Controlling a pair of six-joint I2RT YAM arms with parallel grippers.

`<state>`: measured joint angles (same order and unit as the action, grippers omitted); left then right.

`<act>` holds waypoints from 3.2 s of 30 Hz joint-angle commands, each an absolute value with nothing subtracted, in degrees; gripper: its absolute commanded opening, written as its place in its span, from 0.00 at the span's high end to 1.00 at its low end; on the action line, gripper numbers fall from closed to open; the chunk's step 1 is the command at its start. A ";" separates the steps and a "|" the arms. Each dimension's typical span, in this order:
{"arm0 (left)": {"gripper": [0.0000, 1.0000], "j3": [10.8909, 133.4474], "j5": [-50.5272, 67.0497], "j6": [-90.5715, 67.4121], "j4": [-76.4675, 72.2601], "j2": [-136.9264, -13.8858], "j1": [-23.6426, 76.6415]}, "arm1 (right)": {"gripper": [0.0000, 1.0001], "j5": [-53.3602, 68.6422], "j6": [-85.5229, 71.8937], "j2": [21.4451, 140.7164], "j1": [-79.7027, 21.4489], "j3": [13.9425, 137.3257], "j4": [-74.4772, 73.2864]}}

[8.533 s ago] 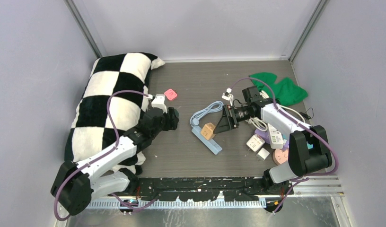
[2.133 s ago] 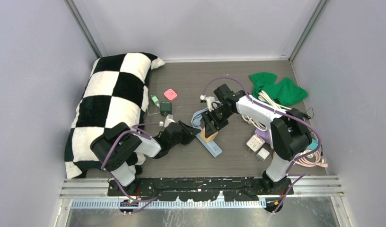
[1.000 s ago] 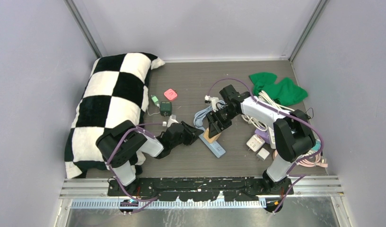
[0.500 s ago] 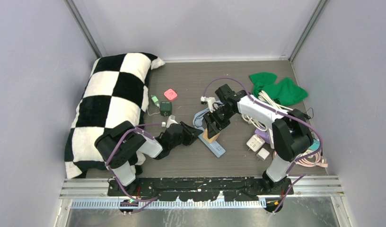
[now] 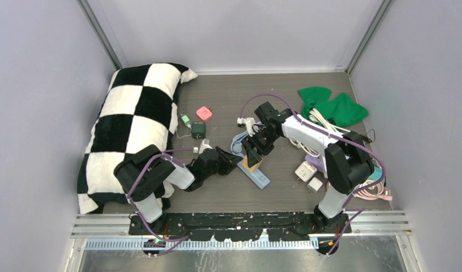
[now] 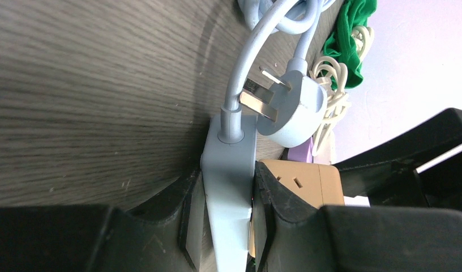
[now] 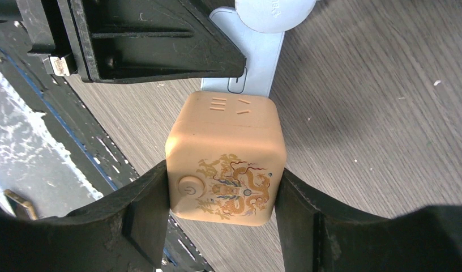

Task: Pull the plug off the socket
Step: Remove the plug from the socket.

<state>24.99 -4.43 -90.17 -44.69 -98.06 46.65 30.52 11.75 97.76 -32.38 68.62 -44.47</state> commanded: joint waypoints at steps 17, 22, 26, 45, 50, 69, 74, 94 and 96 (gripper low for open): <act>1.00 26.22 -5.91 -87.28 -43.42 -99.59 46.67 | 0.99 38.01 13.55 94.53 -28.37 67.50 -43.25; 1.00 25.84 -6.08 -87.34 -43.40 -99.31 46.67 | 0.99 40.33 14.74 95.11 -36.30 71.38 -46.62; 1.00 24.91 -6.97 -87.52 -43.33 -98.50 46.67 | 0.99 39.67 14.37 96.27 -38.29 73.87 -47.48; 1.00 27.11 -5.69 -86.93 -42.99 -100.99 46.67 | 0.99 39.68 13.29 94.65 -28.48 68.92 -44.31; 1.00 26.99 -5.97 -86.68 -42.74 -100.73 46.67 | 0.99 43.06 16.84 94.47 -36.71 72.52 -48.75; 1.00 28.56 -4.32 -86.58 -43.15 -102.57 46.67 | 0.99 43.28 17.12 93.68 -29.51 68.99 -46.73; 1.00 27.68 -5.27 -86.54 -43.06 -101.67 46.67 | 0.99 45.43 19.38 94.49 -35.98 73.41 -50.87; 1.00 27.89 -4.48 -86.26 -42.21 -102.30 46.67 | 0.99 46.17 16.01 91.87 -26.64 68.83 -46.58; 1.00 27.66 -4.71 -86.22 -42.22 -102.07 46.67 | 0.99 45.97 17.45 92.00 -31.38 70.56 -48.72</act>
